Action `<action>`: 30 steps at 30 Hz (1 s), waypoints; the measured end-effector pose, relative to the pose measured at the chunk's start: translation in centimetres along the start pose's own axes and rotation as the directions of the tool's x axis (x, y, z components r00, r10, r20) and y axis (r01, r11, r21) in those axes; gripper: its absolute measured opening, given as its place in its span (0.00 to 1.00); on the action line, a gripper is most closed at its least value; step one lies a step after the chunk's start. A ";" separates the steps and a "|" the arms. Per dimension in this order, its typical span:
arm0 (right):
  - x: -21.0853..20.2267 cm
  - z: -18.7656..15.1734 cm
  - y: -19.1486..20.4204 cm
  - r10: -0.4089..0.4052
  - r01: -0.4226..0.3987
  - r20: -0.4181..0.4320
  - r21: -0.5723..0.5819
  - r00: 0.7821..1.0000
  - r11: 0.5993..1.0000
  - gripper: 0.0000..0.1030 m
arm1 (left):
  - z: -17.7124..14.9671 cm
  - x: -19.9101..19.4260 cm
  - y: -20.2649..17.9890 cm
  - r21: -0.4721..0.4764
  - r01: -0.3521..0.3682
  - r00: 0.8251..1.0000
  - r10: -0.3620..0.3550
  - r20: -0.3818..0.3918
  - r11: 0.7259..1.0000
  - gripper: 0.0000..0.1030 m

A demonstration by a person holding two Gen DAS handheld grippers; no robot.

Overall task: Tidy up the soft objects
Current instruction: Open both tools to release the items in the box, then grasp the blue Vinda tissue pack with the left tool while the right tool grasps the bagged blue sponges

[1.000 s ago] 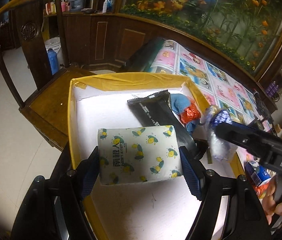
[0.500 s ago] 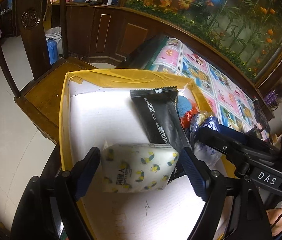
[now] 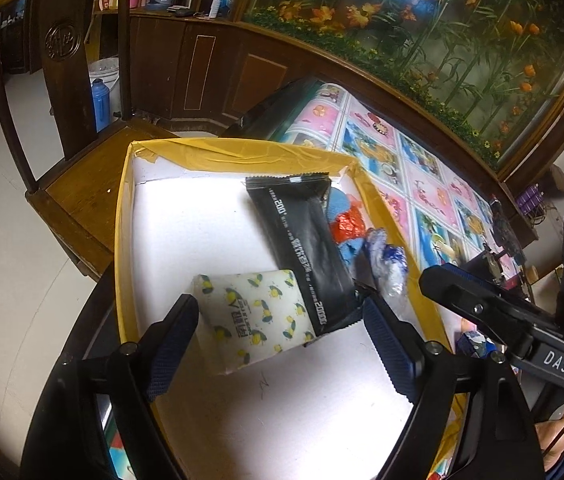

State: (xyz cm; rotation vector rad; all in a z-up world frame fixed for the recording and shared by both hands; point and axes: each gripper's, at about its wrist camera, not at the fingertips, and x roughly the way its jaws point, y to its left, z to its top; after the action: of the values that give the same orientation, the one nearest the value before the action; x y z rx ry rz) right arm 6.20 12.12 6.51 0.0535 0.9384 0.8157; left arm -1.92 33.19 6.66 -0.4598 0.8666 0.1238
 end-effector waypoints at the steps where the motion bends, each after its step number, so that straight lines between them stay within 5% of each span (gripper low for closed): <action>1: -0.4 -0.3 0.0 0.008 -0.008 0.005 0.003 1.000 1.000 0.73 | -0.2 -0.3 -0.3 0.002 0.006 1.000 -0.006 0.005 1.000 0.82; 12: -6.0 -4.4 -1.8 0.087 -0.089 0.044 0.043 0.995 0.995 0.73 | -2.2 -2.5 -2.8 0.047 0.030 0.999 -0.031 0.029 0.998 0.82; 20: -12.6 -8.4 -7.3 0.065 -0.076 0.112 0.095 0.992 0.993 0.73 | -5.0 -4.8 -6.6 0.124 0.097 0.993 -0.104 0.052 0.988 0.85; 30: -19.3 -12.2 -16.0 -0.050 0.003 0.206 0.224 0.977 0.975 0.75 | -8.9 -2.4 -14.8 0.222 0.236 0.971 -0.221 -0.091 0.946 0.85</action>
State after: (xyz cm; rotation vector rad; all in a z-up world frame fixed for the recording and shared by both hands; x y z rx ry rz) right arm 0.60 -15.25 6.42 0.3165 0.8235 0.6623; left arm -5.49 16.23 8.55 -0.3434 0.8733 -0.2063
